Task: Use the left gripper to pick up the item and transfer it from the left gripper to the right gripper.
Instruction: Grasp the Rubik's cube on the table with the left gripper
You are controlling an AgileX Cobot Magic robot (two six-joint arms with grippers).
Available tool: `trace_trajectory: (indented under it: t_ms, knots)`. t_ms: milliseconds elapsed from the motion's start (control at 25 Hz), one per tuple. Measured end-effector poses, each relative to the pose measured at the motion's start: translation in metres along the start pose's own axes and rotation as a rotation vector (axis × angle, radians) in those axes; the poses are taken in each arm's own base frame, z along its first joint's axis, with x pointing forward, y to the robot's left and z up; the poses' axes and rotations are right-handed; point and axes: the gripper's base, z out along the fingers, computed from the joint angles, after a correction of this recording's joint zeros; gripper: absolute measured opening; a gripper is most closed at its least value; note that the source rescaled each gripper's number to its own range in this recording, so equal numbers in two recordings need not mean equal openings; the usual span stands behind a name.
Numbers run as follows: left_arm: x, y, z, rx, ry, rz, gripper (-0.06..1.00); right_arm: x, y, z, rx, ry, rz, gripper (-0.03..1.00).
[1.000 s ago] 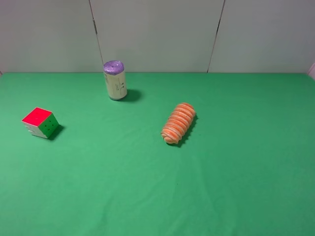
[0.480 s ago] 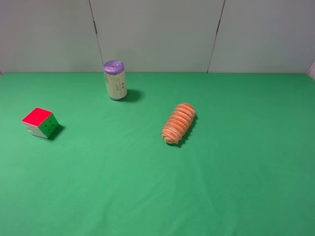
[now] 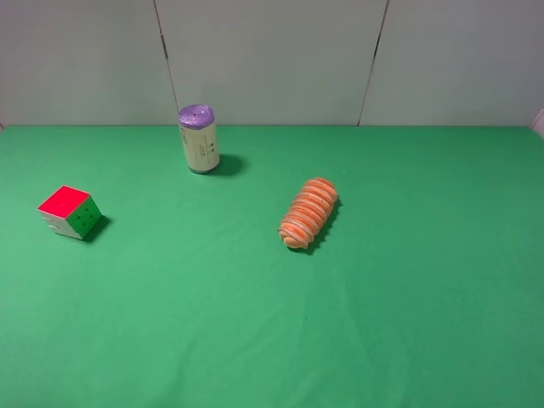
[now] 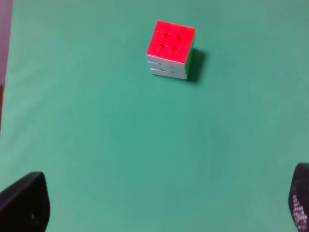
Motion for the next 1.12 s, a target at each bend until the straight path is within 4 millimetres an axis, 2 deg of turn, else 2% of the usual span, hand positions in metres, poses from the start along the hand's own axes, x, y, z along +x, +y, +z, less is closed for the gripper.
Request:
trace_trajectory:
  t_ms: [200,440,720,1120]
  knots:
    - [-0.033,-0.001,0.021,-0.001,0.116,-0.028,1.0,0.0,0.0,0.0,0.0,0.0,0.0,1.0]
    - [-0.062,-0.003,0.061,-0.024,0.267,-0.033,1.0,0.0,0.0,0.0,0.0,0.0,0.0,1.0]
    - [-0.082,-0.007,0.116,-0.042,0.368,-0.008,1.0,0.0,0.0,0.0,0.0,0.0,0.0,1.0]
    - [-0.096,-0.014,0.195,-0.026,0.421,0.018,1.0,0.0,0.0,0.0,0.0,0.0,0.0,1.0]
